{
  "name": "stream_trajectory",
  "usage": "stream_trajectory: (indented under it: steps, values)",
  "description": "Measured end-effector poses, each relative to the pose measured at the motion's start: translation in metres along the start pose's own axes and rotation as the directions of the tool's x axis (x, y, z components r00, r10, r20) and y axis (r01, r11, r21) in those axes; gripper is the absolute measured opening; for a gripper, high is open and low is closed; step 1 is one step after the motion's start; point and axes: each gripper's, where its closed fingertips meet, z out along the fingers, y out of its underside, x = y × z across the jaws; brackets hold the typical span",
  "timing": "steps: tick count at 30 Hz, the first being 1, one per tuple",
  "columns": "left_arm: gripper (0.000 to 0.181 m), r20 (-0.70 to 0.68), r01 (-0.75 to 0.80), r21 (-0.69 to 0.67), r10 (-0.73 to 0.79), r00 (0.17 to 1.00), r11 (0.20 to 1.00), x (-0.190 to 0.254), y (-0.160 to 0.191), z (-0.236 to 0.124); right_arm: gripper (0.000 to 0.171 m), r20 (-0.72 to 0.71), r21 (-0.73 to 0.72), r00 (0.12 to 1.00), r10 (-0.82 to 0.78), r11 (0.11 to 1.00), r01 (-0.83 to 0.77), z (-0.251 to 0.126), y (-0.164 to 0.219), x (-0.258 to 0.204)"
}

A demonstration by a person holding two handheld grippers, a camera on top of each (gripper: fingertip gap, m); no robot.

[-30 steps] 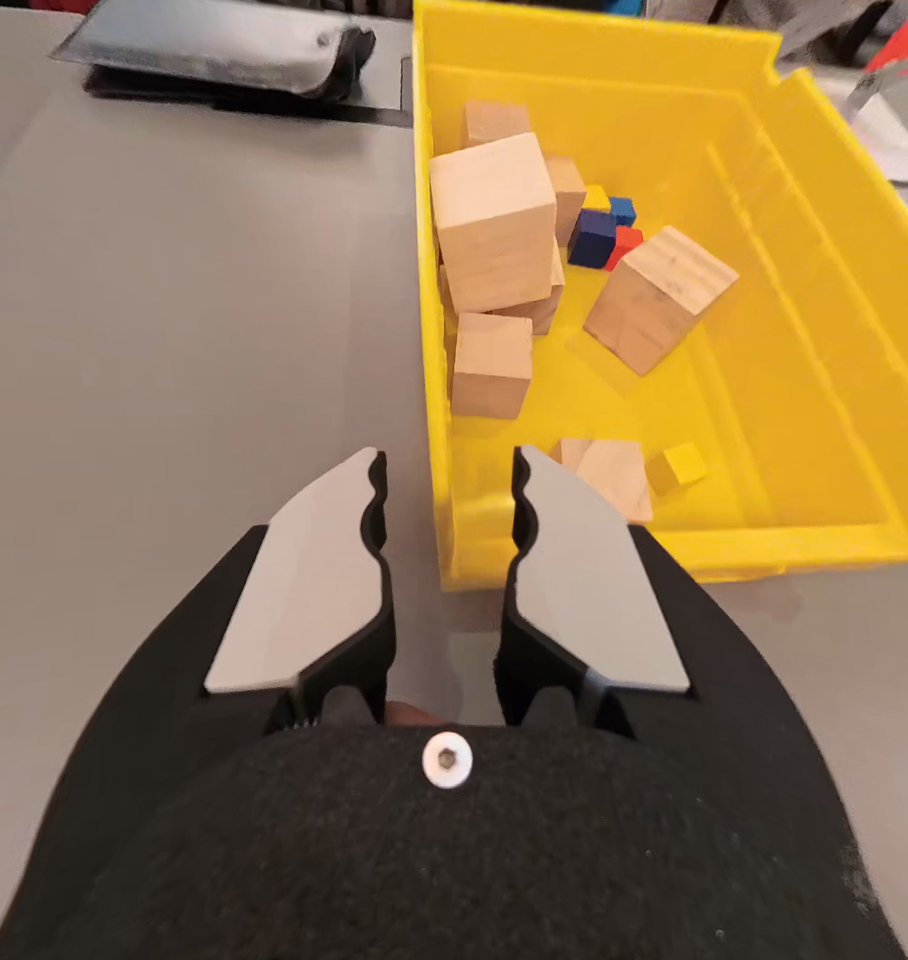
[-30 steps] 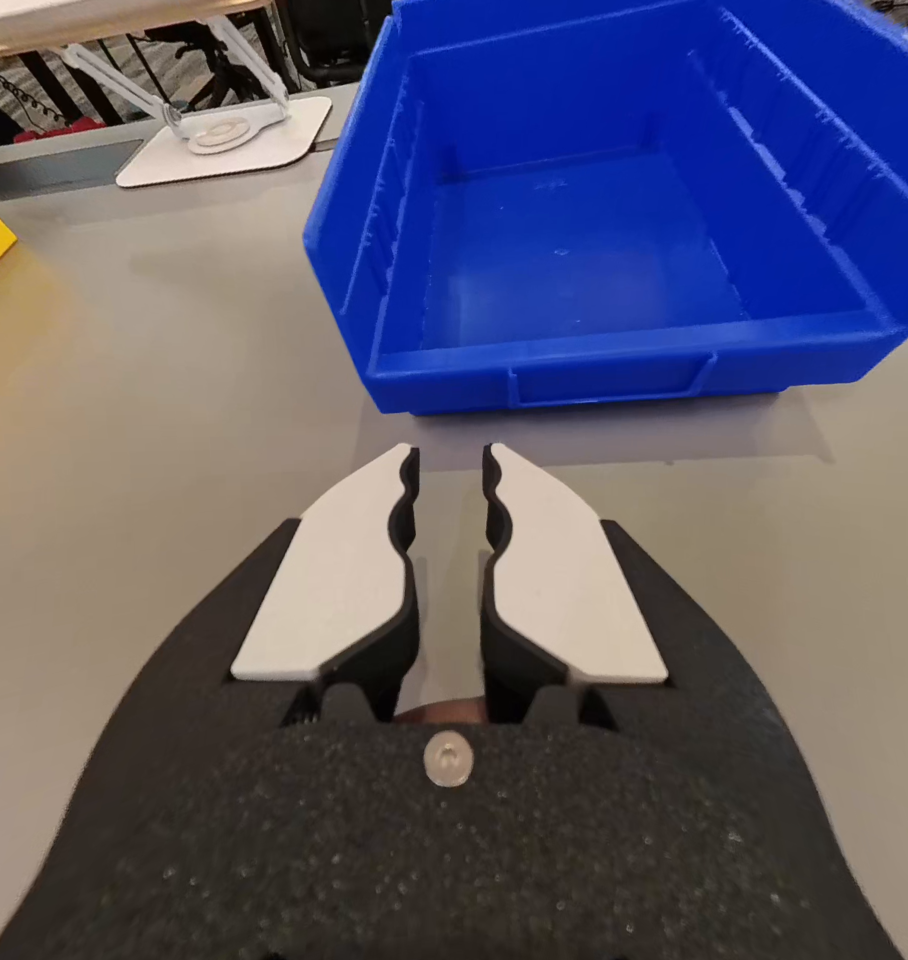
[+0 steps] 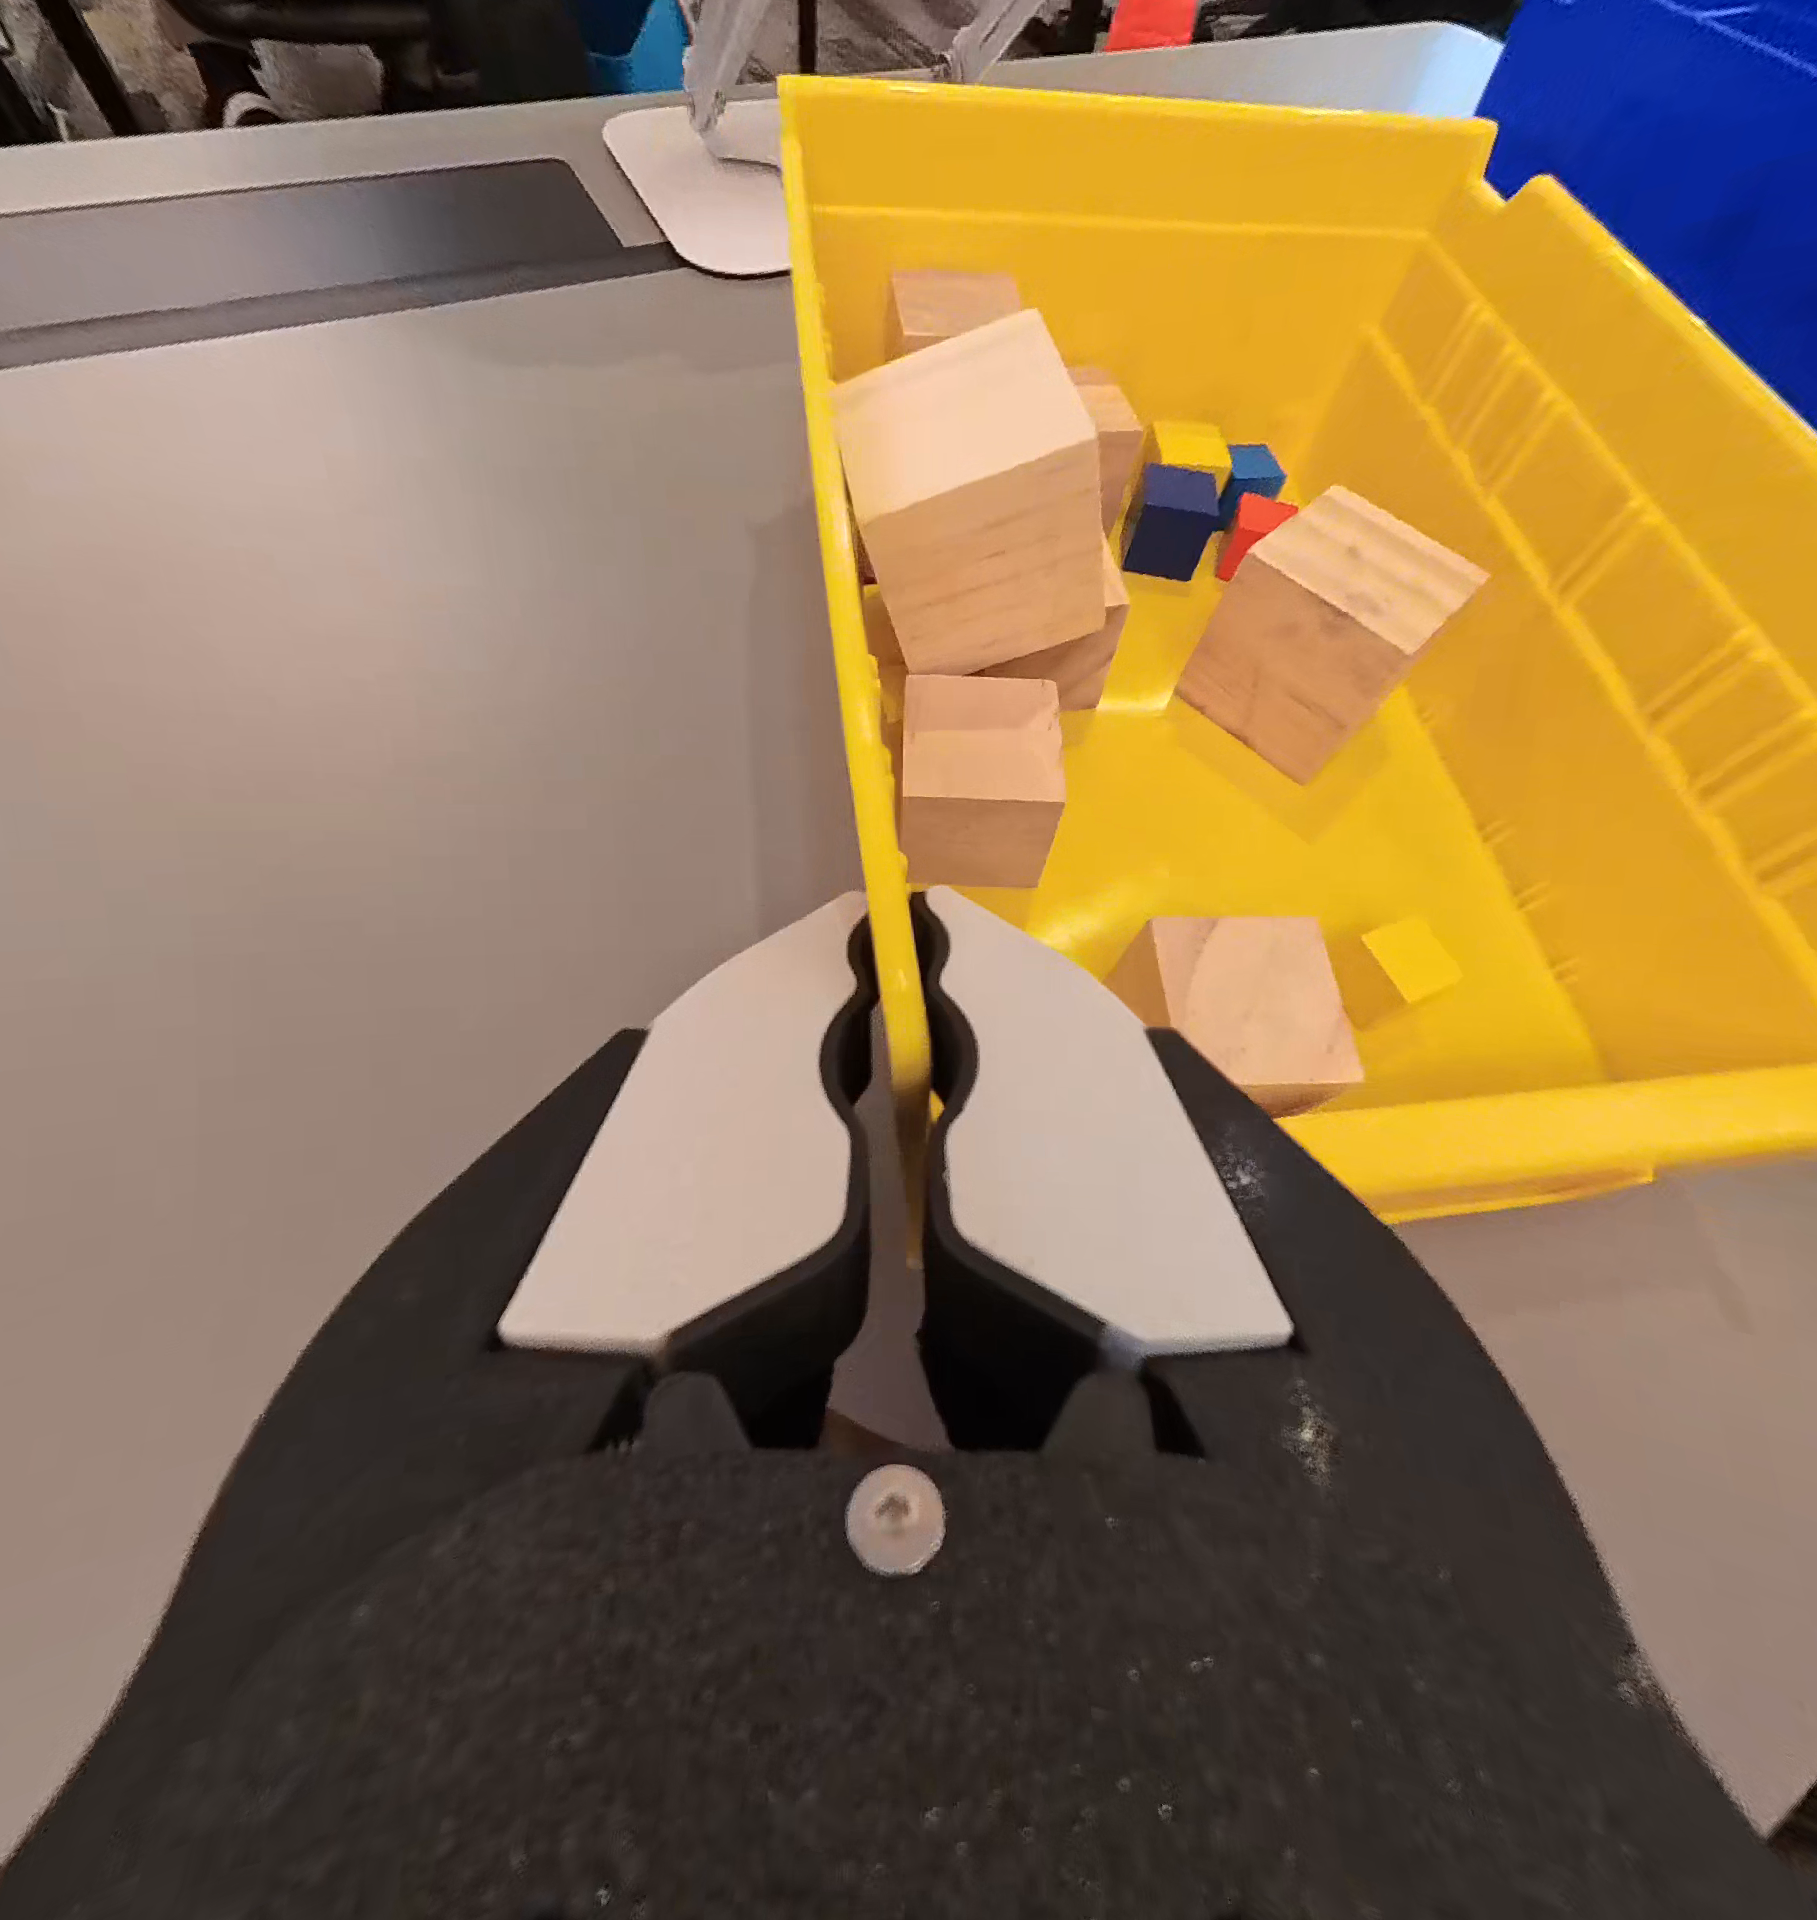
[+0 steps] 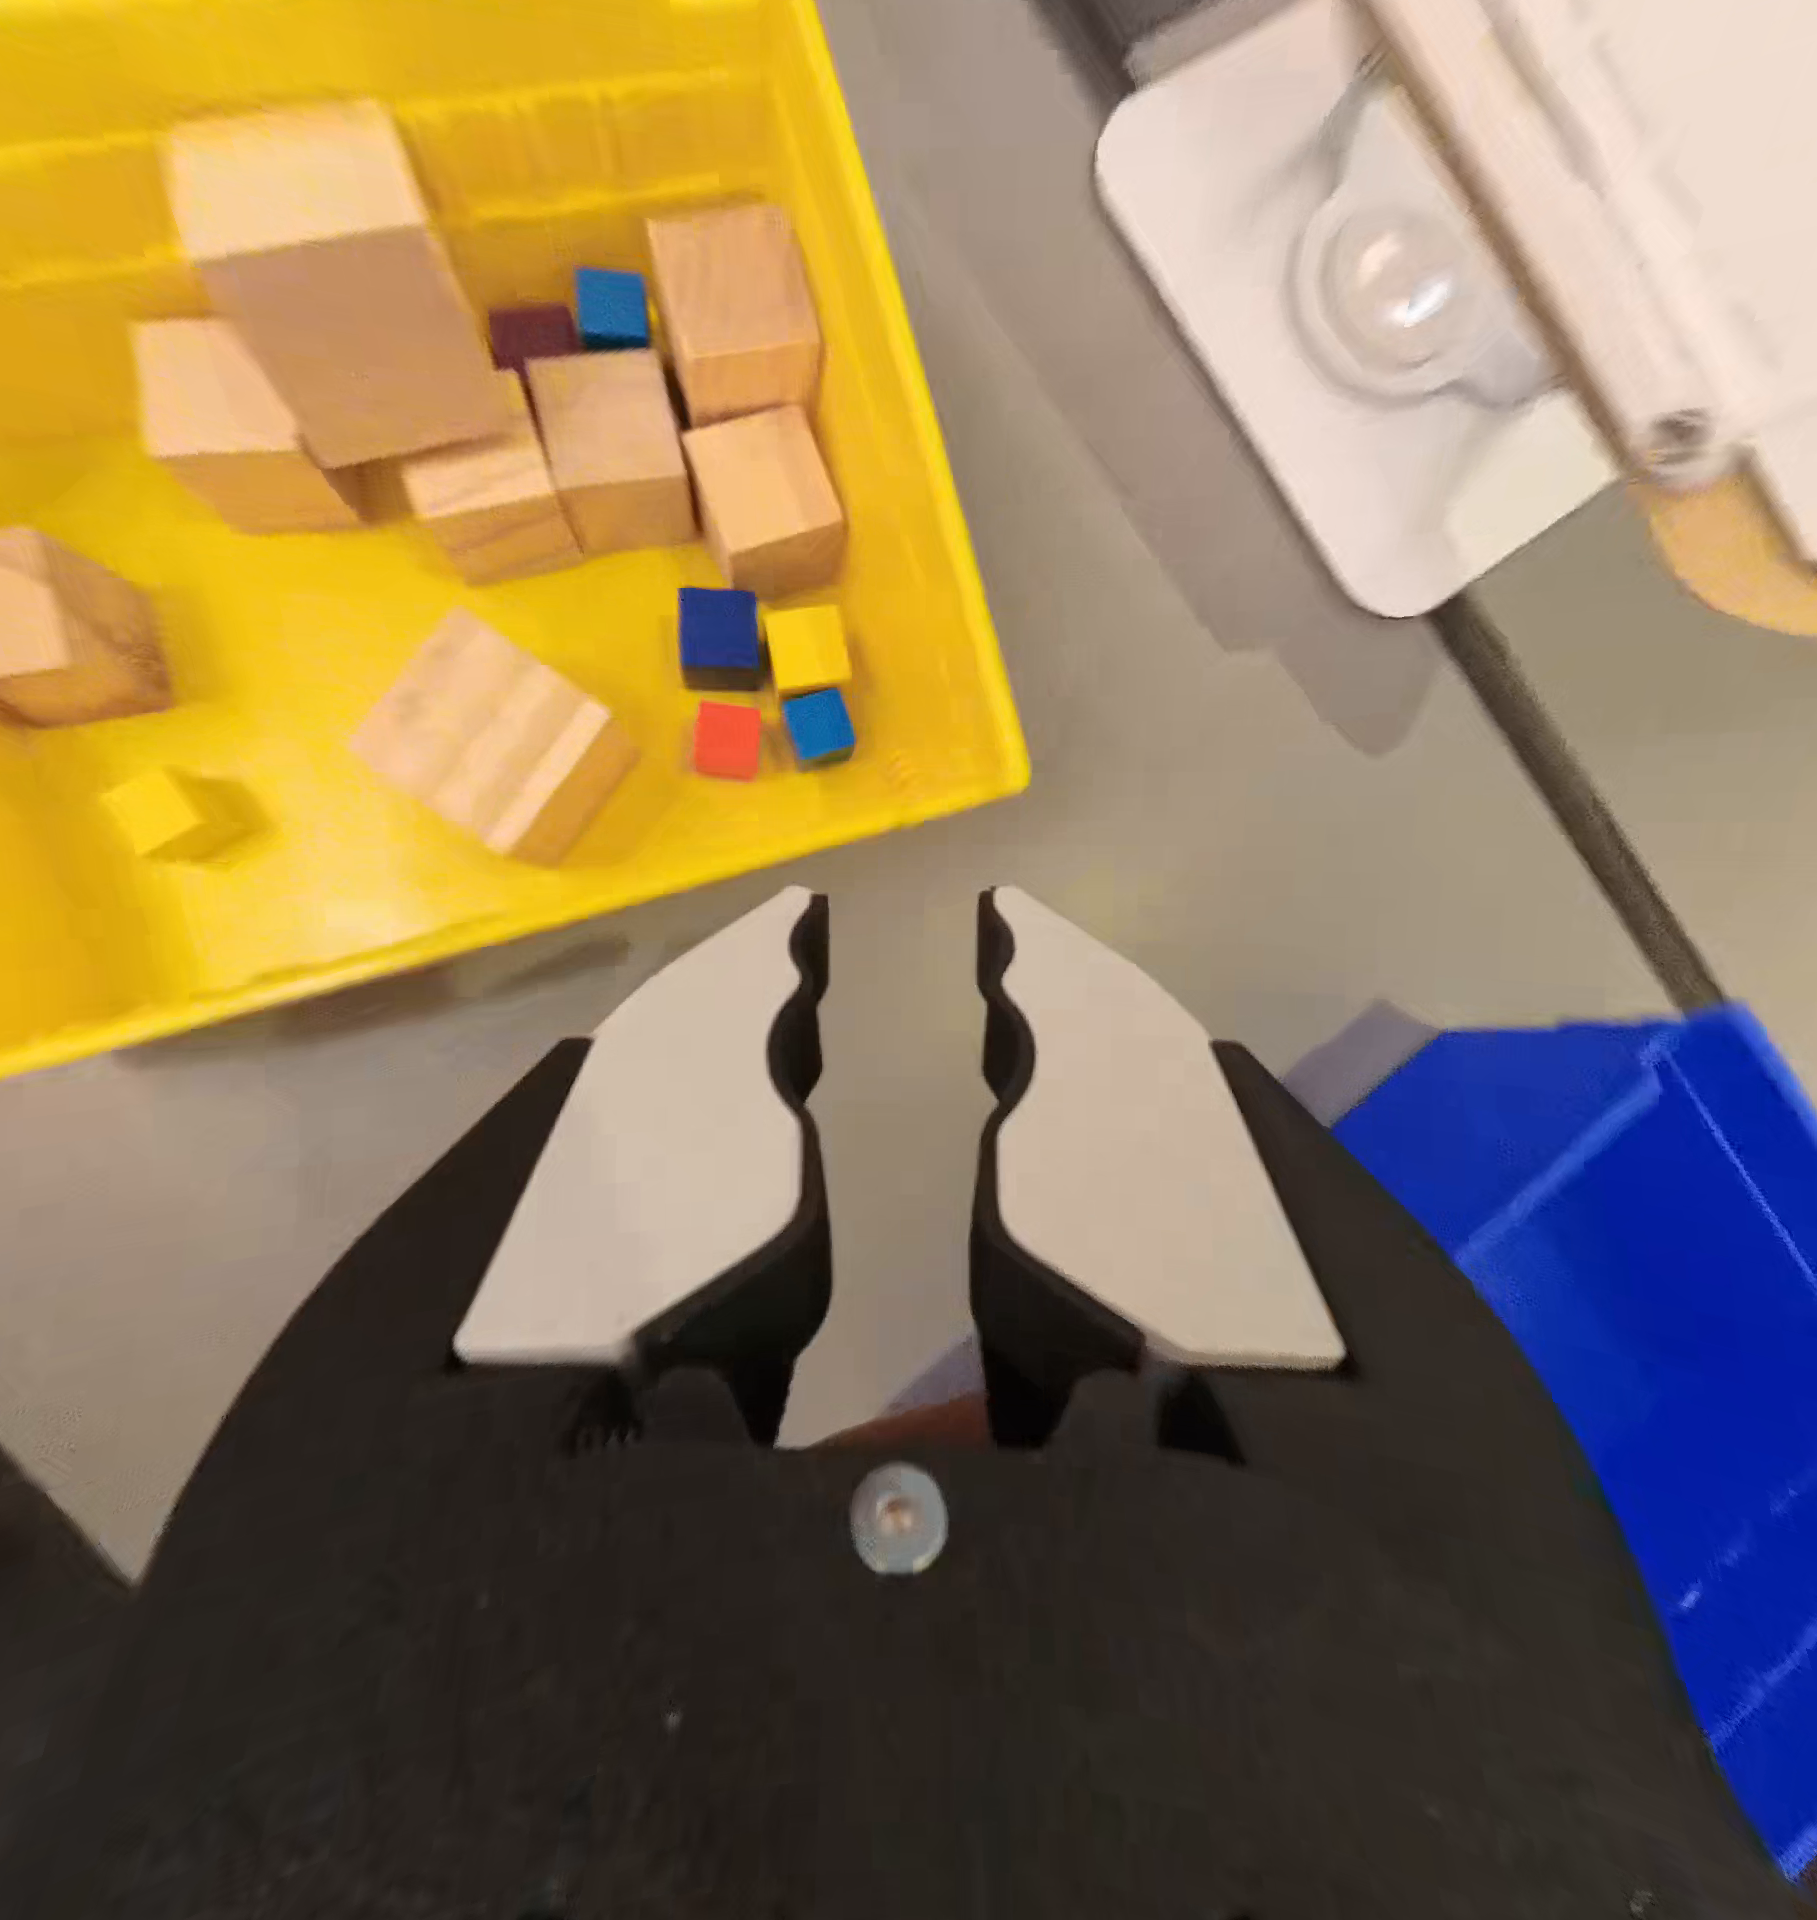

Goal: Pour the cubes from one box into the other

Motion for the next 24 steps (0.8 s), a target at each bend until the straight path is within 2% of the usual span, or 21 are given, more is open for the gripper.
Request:
stream_trajectory:
  steps: [4, 7, 9, 11, 12, 14, 18, 21, 24]
  values:
    - [0.005, -0.010, 0.006, 0.000, -0.006, 1.000, 1.000, 0.001, 0.000, 0.000, 0.030, 0.195, -0.268, 0.981, -0.012, 0.961, 0.065, 0.063, -0.010, 0.023]
    - [0.005, -0.008, 0.014, 0.004, -0.014, 1.000, 1.000, 0.000, 0.000, 0.000, 0.033, 0.322, -0.334, 0.947, -0.016, 0.934, 0.130, 0.092, -0.019, 0.012]
    - [0.005, -0.009, 0.021, 0.007, -0.021, 1.000, 1.000, 0.001, 0.000, 0.000, 0.032, 0.332, -0.421, 0.942, -0.057, 0.884, 0.202, 0.110, -0.012, 0.010]
    - [0.005, -0.008, 0.034, 0.010, -0.034, 0.999, 0.999, 0.001, 0.000, 0.000, 0.004, 0.386, -0.503, 0.921, -0.050, 0.826, 0.256, 0.119, -0.002, 0.000]
    - [0.005, -0.003, 0.038, 0.011, -0.038, 0.999, 0.999, 0.001, 0.000, 0.000, 0.002, 0.378, -0.498, 0.920, -0.105, 0.815, 0.298, 0.121, -0.004, 0.002]
    - [0.004, 0.008, 0.033, -0.006, -0.033, 0.999, 0.999, 0.004, -0.001, 0.001, 0.001, 0.372, -0.493, 0.909, -0.187, 0.790, 0.364, 0.120, -0.003, 0.004]
    - [0.004, -0.007, 0.001, -0.030, -0.001, 1.000, 1.000, 0.025, -0.015, 0.009, 0.002, 0.358, -0.499, 0.914, -0.189, 0.789, 0.358, 0.097, 0.007, 0.023]
    - [0.004, -0.037, -0.040, -0.015, 0.040, 0.999, 0.999, 0.053, -0.048, 0.021, 0.002, 0.314, -0.504, 0.935, -0.167, 0.804, 0.314, 0.060, 0.021, 0.053]
    - [0.004, -0.095, -0.082, 0.014, 0.083, 0.992, 0.997, 0.090, -0.095, 0.038, 0.002, 0.248, -0.512, 0.961, -0.123, 0.825, 0.238, 0.007, 0.043, 0.094]
